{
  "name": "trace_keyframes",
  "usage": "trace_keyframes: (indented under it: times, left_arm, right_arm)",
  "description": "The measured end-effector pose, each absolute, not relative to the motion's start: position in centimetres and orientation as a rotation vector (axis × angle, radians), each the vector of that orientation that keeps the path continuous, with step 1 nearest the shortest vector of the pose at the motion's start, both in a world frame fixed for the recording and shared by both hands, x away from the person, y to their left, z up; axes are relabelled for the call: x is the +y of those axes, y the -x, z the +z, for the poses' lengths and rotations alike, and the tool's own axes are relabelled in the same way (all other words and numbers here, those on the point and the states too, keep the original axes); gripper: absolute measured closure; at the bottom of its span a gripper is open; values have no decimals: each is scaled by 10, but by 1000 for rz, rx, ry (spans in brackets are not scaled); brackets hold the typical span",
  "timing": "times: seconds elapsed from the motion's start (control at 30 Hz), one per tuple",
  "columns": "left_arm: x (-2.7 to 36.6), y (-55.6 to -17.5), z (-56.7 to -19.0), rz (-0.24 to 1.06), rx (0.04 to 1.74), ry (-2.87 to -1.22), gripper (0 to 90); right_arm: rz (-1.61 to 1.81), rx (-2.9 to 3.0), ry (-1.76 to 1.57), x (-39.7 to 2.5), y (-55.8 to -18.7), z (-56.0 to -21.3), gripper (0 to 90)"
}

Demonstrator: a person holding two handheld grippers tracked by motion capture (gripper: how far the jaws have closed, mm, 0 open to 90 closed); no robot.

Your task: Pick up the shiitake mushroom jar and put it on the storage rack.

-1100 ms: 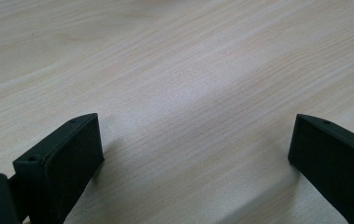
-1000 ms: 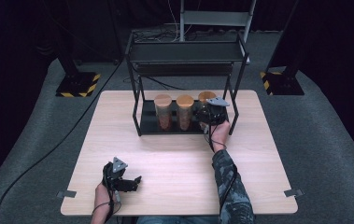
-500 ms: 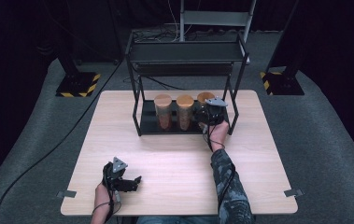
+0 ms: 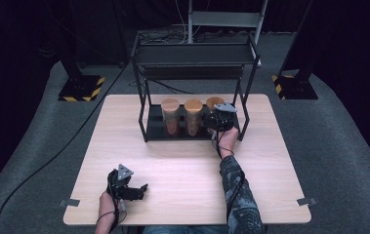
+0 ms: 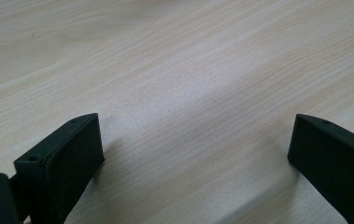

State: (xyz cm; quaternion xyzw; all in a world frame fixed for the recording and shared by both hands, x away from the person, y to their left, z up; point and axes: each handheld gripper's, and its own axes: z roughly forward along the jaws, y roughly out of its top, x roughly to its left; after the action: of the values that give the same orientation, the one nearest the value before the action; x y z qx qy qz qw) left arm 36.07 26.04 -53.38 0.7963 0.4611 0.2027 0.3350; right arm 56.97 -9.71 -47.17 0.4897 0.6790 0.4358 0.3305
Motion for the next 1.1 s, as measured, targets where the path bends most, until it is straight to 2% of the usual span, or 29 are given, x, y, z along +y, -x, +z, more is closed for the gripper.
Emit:
trace_keyframes:
  times: [1.1]
  left_arm:
    - [260,-361,-534,529,1202,-2079,26]
  right_arm:
    - [1180,1796,-1253,-103,-565,-476,249]
